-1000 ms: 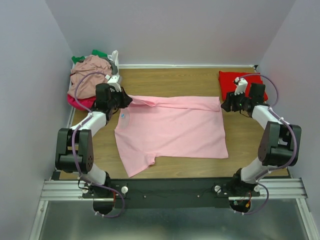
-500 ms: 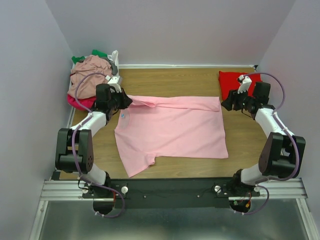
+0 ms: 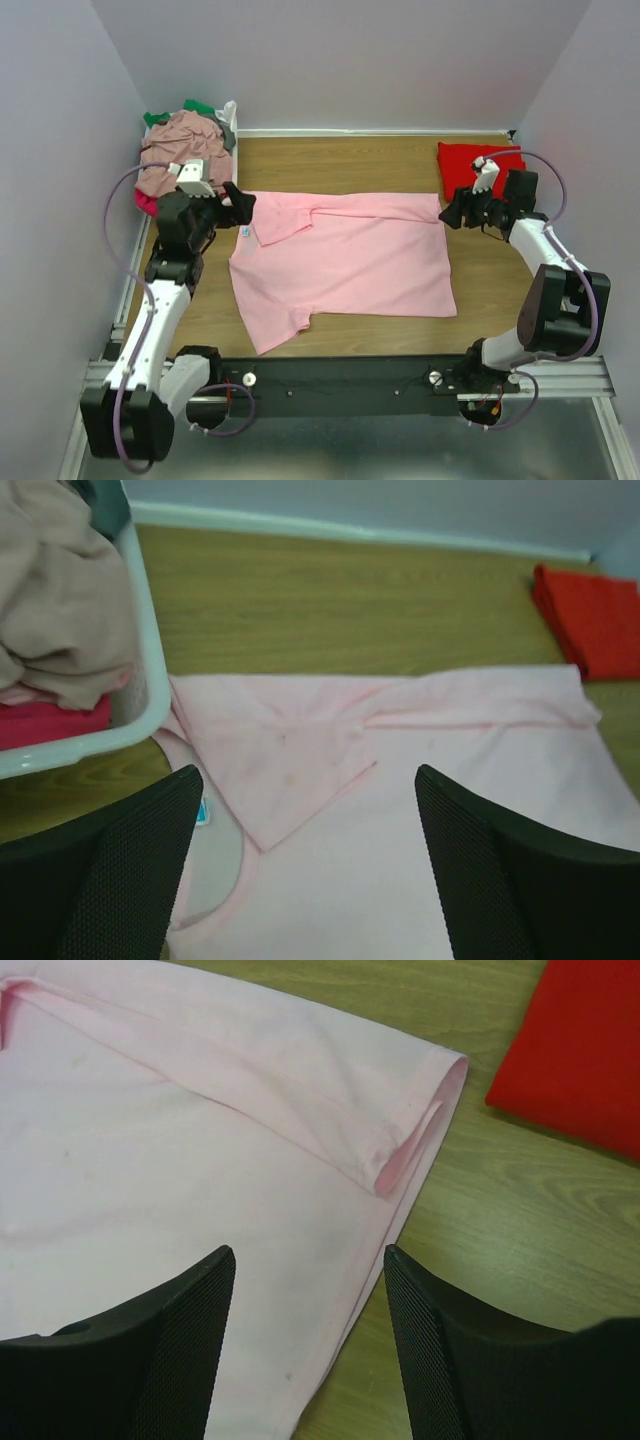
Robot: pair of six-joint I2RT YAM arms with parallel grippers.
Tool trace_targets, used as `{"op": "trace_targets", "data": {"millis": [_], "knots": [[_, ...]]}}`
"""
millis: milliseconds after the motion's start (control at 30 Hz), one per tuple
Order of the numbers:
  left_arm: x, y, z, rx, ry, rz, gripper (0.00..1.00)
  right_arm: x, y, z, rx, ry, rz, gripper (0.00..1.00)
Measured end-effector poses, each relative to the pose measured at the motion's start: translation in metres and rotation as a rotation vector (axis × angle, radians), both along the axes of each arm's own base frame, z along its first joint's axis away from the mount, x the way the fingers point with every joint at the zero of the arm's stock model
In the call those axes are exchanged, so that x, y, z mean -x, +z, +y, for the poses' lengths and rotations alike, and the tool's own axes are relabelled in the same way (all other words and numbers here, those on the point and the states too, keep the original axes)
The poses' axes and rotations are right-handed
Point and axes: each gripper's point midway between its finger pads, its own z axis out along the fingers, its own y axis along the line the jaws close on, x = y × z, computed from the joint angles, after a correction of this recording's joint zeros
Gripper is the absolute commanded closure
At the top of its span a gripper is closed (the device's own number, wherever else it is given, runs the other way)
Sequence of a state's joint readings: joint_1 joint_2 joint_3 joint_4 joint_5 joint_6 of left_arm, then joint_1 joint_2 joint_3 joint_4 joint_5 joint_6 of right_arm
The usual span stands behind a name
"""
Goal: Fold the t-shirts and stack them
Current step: Fold the tshirt
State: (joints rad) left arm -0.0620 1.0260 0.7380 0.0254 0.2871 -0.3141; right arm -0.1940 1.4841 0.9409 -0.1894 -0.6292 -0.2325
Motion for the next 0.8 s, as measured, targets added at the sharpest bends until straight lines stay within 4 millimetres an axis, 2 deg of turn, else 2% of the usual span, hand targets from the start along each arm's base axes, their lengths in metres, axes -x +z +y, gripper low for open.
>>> {"op": "trace_targets", "data": {"millis": [33,67,167,267,367,433,500,667,800], "knots": [[0.006,0.021,0.006,0.008,0.036,-0.059,0.03,0.001,-0.001,0.0,0.0,0.002,0.004,0.31],[0.011,0.033,0.009,0.014,0.056,-0.095,0.04,0.003,-0.002,0.0,0.001,0.006,0.011,0.31],[0.02,0.047,0.013,0.055,0.094,-0.132,0.09,0.009,-0.007,0.0,0.001,0.009,0.043,0.31],[0.018,0.027,0.012,0.077,0.102,-0.06,0.14,0.011,-0.018,-0.003,0.007,-0.005,0.092,0.31],[0.018,-0.013,0.012,0.068,0.109,0.077,0.14,0.006,-0.034,-0.008,0.002,-0.025,0.156,0.32],[0.025,-0.028,0.013,0.057,0.109,0.129,0.14,-0.001,-0.049,-0.01,-0.014,-0.038,0.212,0.32],[0.031,-0.027,0.013,0.053,0.108,0.121,0.14,-0.007,-0.061,-0.01,-0.033,-0.048,0.261,0.32],[0.039,0.001,0.013,0.056,0.099,0.019,0.14,-0.033,-0.083,-0.012,-0.092,-0.087,0.342,0.32],[0.038,0.002,0.014,0.05,0.097,0.013,0.14,-0.052,-0.089,-0.01,-0.155,-0.107,0.374,0.32]]}}
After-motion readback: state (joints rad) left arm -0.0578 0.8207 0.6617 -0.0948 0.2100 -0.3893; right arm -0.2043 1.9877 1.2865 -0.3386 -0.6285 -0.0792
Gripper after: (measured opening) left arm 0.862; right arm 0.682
